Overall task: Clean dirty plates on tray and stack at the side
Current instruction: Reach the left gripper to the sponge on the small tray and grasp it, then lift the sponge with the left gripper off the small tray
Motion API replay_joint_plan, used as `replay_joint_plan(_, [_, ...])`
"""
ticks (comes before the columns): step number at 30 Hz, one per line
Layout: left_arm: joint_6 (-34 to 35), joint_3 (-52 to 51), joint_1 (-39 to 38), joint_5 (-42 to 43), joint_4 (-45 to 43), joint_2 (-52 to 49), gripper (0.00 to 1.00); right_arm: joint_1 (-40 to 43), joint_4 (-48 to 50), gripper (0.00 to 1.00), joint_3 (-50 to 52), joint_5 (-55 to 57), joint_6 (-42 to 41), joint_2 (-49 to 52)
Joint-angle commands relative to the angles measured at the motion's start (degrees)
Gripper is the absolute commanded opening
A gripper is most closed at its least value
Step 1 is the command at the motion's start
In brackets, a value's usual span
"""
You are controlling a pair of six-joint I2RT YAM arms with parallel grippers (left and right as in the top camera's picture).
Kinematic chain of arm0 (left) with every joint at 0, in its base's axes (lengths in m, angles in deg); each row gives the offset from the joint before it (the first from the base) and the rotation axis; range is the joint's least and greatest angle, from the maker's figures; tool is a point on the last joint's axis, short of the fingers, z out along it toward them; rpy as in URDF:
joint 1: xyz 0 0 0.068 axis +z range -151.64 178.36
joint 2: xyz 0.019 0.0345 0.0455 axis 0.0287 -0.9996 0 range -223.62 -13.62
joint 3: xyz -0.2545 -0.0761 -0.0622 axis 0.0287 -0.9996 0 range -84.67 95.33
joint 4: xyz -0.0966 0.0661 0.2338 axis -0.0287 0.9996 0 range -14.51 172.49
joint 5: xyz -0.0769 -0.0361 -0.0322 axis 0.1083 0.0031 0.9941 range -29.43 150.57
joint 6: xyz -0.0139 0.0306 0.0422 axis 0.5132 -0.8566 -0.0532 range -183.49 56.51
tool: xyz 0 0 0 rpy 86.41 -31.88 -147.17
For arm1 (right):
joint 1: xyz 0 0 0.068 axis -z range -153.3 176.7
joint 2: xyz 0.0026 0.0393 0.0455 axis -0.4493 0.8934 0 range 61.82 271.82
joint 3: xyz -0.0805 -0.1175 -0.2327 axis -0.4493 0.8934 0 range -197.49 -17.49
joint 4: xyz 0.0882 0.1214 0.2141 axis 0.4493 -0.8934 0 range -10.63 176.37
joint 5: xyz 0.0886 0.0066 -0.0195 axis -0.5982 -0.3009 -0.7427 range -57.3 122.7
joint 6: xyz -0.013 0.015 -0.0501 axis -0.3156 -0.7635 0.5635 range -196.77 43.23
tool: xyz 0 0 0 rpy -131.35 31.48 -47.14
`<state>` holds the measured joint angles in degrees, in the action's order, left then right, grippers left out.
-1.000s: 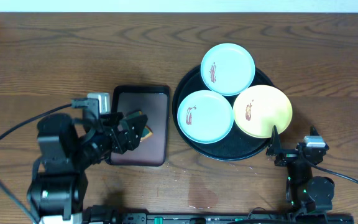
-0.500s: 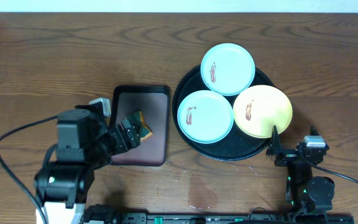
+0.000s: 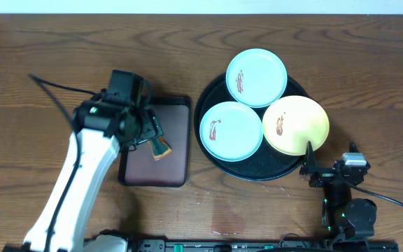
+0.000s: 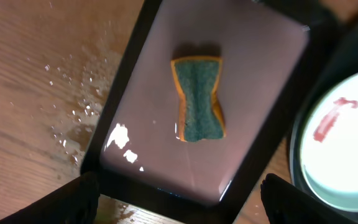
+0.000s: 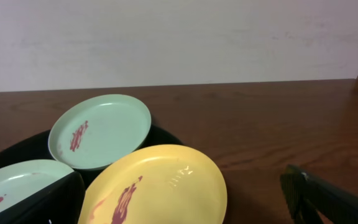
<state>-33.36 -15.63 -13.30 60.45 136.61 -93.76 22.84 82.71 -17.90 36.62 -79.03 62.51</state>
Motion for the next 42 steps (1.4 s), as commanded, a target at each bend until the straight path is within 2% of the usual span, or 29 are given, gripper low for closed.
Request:
replay_joint_plan(1, [2.6,0.6,-0.2,2.7,0.3,-3.7,0.84,0.4,-0.2,0.99,0.1,0.5,0.8,-0.3])
replay_joint_plan(4, [2.6,0.0,-0.2,5.1,0.3,-7.5,0.84,0.4,-0.2,0.99,0.1,0.5,0.8,-0.3])
replay_joint_plan(19, [2.6,-1.3,-0.3,5.6,-6.0,-23.2,0.84,0.4,-0.2,0.99,0.1,0.5,0.8,-0.3])
replay_joint_plan(29, [2.5,-3.2,-0.3,7.3,-7.3,-24.5,0.84,0.4,-0.2,0.99,0.1,0.5,0.8,-0.3])
replay_joint_plan(37, [1.9,-10.6,-0.3,11.6,-16.8,-24.5,0.83,0.4,-0.2,0.99,0.1,0.5,0.8,-0.3])
replay_joint_plan(41, [1.9,-11.5,-0.3,11.5,-17.4,-24.5,0.82,0.4,-0.2,0.99,0.1,0.5,0.8,-0.3])
replay_joint_plan(42, [1.9,-11.5,-0.3,11.4,-17.4,-24.5,0.79,0.4,-0.2,0.99,0.1,0.5,0.8,-0.3])
